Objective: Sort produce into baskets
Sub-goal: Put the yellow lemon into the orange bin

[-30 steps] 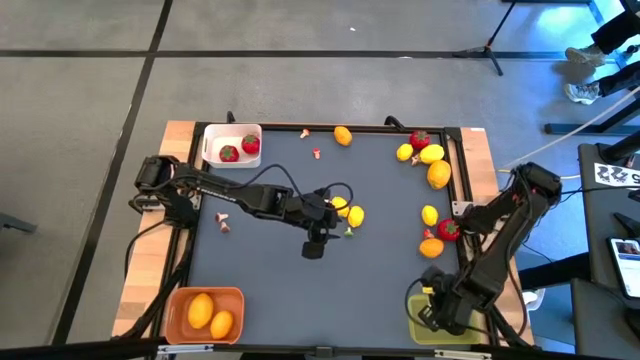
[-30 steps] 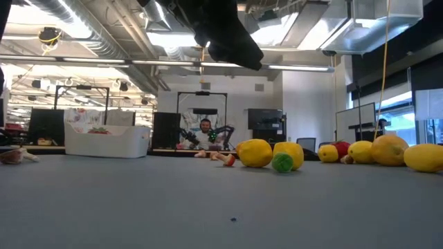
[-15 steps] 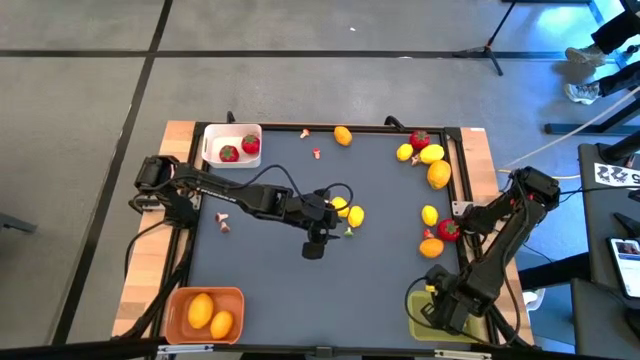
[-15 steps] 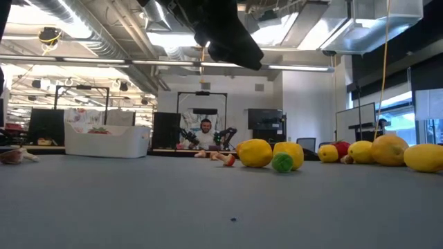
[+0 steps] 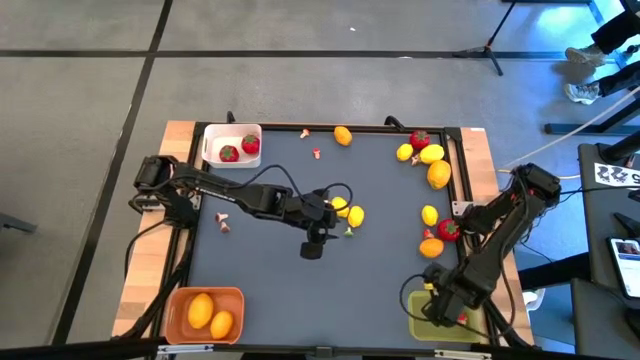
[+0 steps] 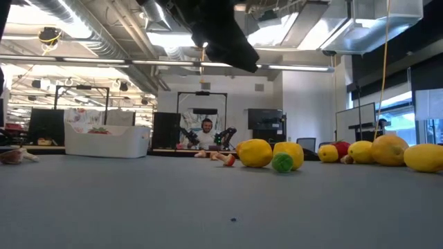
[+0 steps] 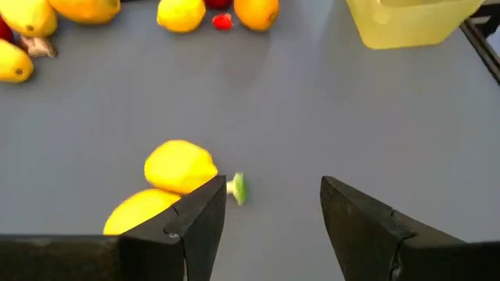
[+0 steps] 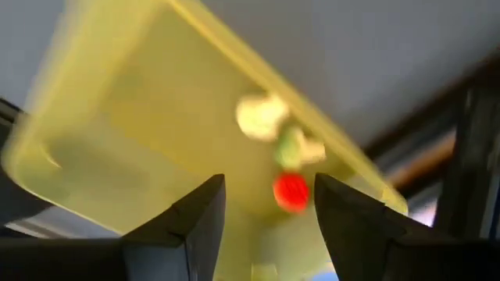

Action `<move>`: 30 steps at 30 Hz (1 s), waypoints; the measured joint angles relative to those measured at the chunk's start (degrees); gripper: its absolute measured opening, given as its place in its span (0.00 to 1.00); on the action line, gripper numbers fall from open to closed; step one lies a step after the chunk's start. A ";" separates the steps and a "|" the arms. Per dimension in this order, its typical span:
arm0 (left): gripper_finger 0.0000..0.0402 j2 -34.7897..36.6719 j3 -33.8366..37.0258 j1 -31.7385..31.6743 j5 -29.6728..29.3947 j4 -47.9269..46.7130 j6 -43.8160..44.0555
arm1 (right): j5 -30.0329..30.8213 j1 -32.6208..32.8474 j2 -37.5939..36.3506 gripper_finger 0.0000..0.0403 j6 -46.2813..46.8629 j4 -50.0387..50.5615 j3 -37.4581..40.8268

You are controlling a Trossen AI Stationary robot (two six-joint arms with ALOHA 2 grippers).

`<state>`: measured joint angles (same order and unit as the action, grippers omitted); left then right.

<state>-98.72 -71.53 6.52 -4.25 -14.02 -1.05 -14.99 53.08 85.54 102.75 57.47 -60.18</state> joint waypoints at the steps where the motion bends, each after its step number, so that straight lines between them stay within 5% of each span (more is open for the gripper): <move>1: 0.51 0.27 0.00 -0.12 -0.01 -0.60 0.28 | 1.84 -0.84 -0.39 0.49 -2.21 -0.07 0.00; 13: 0.51 1.14 -0.02 -4.15 -0.60 -14.25 2.91 | 25.29 -13.63 -2.41 0.49 -29.06 -0.83 -0.02; 30: 0.51 6.31 -0.02 -4.73 -0.68 -25.27 6.31 | 49.36 -28.13 1.32 0.49 -37.83 -1.52 -0.02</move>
<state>-92.41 -71.55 1.79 -4.93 -39.29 5.25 34.37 24.95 86.86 64.92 55.95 -60.20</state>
